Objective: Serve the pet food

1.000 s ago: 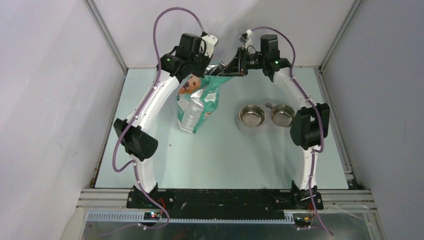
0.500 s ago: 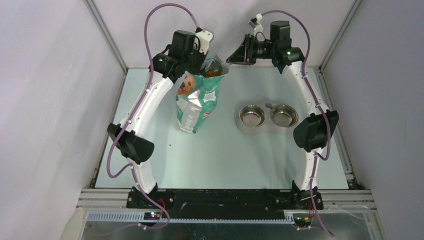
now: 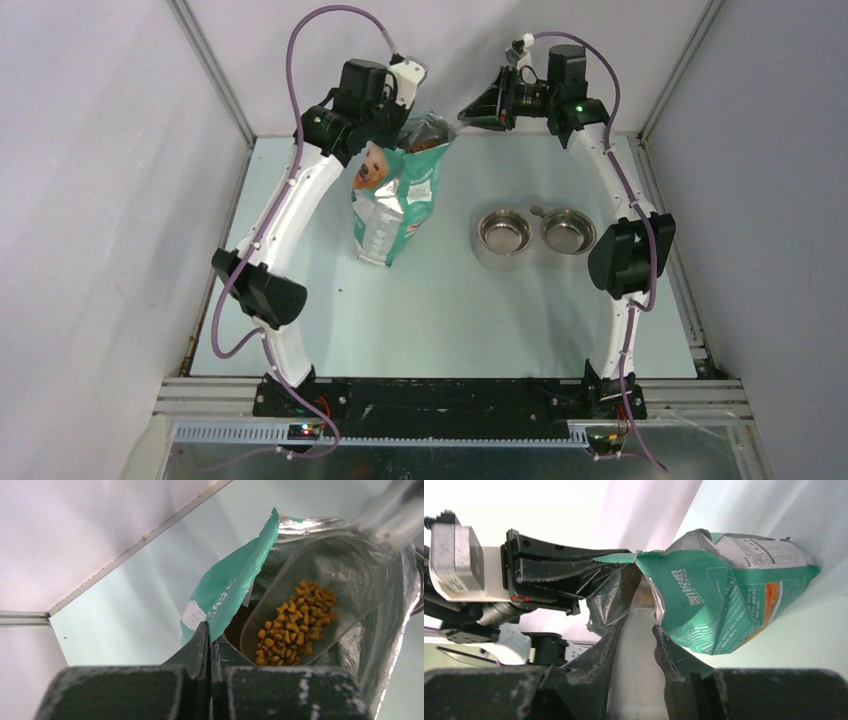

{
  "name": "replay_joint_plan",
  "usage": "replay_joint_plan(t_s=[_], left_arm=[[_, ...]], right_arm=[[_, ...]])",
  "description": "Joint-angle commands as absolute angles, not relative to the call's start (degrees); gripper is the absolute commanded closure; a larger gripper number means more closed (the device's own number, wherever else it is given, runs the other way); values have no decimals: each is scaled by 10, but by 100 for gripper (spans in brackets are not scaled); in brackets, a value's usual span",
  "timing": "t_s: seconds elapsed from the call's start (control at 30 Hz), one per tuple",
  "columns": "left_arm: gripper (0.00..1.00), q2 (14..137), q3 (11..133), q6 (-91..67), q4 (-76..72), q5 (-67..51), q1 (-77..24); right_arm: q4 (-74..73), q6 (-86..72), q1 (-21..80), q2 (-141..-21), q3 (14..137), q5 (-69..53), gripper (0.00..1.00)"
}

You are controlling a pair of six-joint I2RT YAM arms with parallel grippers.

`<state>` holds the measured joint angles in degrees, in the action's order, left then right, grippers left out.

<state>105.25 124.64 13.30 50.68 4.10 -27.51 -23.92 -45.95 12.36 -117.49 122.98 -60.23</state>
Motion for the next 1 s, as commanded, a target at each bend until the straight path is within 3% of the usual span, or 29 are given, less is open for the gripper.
replay_joint_plan(t_s=[0.0,0.43,0.7,0.97], left_arm=[[100,1020,1303,181,474,46,-285],[100,1026,1310,190,478,83,-304],[100,1022,1307,201,473,97,-304],[100,1026,1311,220,475,116,-306]], right_arm=[[-125,-585,111,-1174,1213,-610,100],[-163,-649,110,-1153,1206,-525,100],[-97,-691,91,-1145,1157,-588,100],[-53,-760,62,-1121,1134,-578,100]])
